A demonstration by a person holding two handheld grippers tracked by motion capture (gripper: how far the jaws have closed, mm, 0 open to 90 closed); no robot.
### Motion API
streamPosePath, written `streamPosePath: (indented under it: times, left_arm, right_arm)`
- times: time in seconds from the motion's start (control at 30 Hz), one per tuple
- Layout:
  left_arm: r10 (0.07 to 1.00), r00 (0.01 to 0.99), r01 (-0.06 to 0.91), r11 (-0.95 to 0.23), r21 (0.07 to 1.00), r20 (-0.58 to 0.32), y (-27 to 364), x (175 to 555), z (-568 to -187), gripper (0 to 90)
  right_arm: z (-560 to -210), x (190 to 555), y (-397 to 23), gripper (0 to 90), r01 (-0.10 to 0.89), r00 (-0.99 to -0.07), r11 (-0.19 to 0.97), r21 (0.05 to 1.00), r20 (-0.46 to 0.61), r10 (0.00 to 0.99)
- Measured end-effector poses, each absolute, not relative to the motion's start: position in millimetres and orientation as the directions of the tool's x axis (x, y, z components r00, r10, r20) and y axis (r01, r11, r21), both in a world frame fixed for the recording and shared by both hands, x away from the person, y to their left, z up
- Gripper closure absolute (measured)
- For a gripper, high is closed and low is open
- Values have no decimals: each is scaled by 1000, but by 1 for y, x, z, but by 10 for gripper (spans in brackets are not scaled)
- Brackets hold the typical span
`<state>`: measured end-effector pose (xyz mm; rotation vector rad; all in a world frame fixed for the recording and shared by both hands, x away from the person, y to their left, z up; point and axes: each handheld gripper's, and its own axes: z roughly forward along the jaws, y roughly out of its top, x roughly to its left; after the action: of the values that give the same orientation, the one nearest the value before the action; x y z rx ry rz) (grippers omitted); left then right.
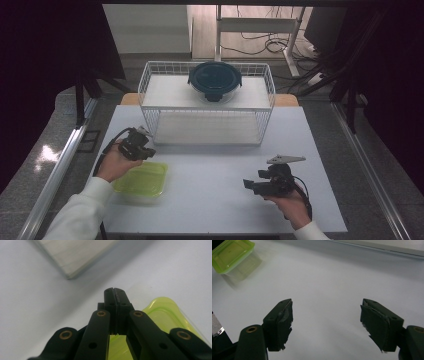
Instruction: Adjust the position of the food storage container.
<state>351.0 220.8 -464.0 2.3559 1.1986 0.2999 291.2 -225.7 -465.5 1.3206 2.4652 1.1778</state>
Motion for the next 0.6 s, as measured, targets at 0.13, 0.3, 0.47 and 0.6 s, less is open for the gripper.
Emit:
streamPosePath:
  times: [0.13, 0.3, 0.47, 0.6]
  left_arm:
    - [854, 520, 735, -436, 520, -20, 243, 340, -455, 900]
    - [901, 432, 774, -350, 527, -36, 274, 319, -452, 900]
    - [930, 364, 813, -291, 504, -50, 303, 298, -463, 900]
    - [941, 331, 842, -261, 472, -69, 317, 284, -478, 900]
  right_arm:
    - [-465, 291, -226, 256, 662, -616, 321, 678, 248, 747]
    - [-465, 291, -226, 255, 666, -613, 320, 674, 250, 749]
    - [-465, 290, -226, 256, 665, -611, 316, 676, 250, 751]
    - [-465, 290, -225, 256, 665, -612, 318, 675, 249, 751]
